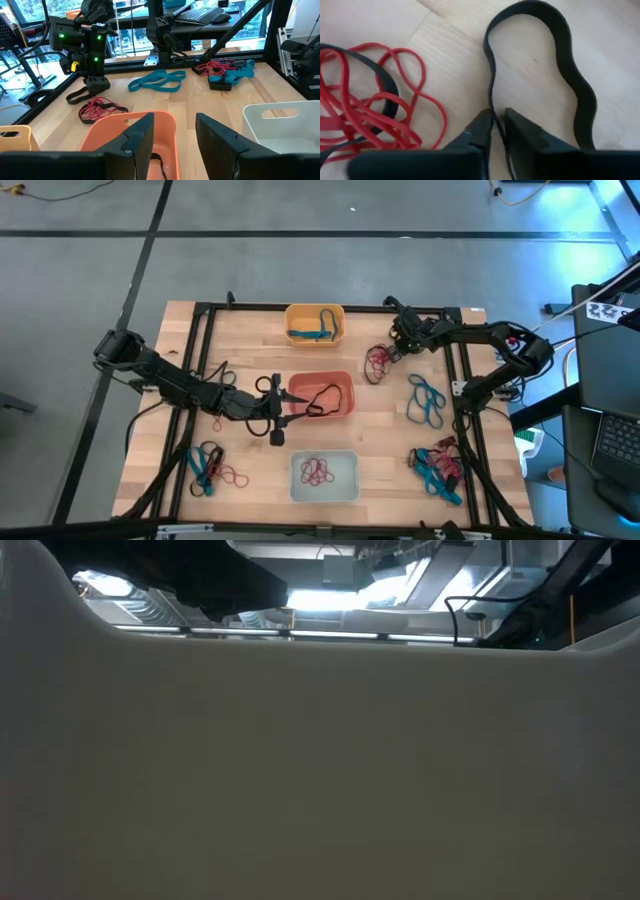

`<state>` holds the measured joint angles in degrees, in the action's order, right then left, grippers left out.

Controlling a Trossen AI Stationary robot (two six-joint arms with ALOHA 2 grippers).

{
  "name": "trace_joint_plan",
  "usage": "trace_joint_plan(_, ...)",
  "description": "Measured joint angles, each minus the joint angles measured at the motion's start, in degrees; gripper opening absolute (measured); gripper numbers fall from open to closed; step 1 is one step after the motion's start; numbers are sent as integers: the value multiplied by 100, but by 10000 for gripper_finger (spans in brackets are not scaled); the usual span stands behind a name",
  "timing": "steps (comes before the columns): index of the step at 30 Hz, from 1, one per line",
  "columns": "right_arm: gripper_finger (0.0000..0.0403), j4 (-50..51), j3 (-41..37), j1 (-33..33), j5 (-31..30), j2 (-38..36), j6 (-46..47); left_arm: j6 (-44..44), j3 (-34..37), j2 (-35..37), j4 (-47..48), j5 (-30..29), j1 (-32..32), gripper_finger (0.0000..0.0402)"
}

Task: Sort rubber bands into baskets
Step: Put the black rubber band in the orange bin

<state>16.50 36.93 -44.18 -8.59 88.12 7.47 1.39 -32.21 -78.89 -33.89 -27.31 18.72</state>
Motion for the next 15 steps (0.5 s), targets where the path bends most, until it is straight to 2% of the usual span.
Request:
trace_joint_plan(4,8,-20,-13,97,-101,-139,-212,2,0,0,1,0,0,143)
trace_joint_plan(9,18,194,140,271,-546,-584,-251,2,0,0,2,0,0,143)
trace_joint_plan(15,6,520,562,611,-554,-1161,-307,1,0,0,4,0,0,143)
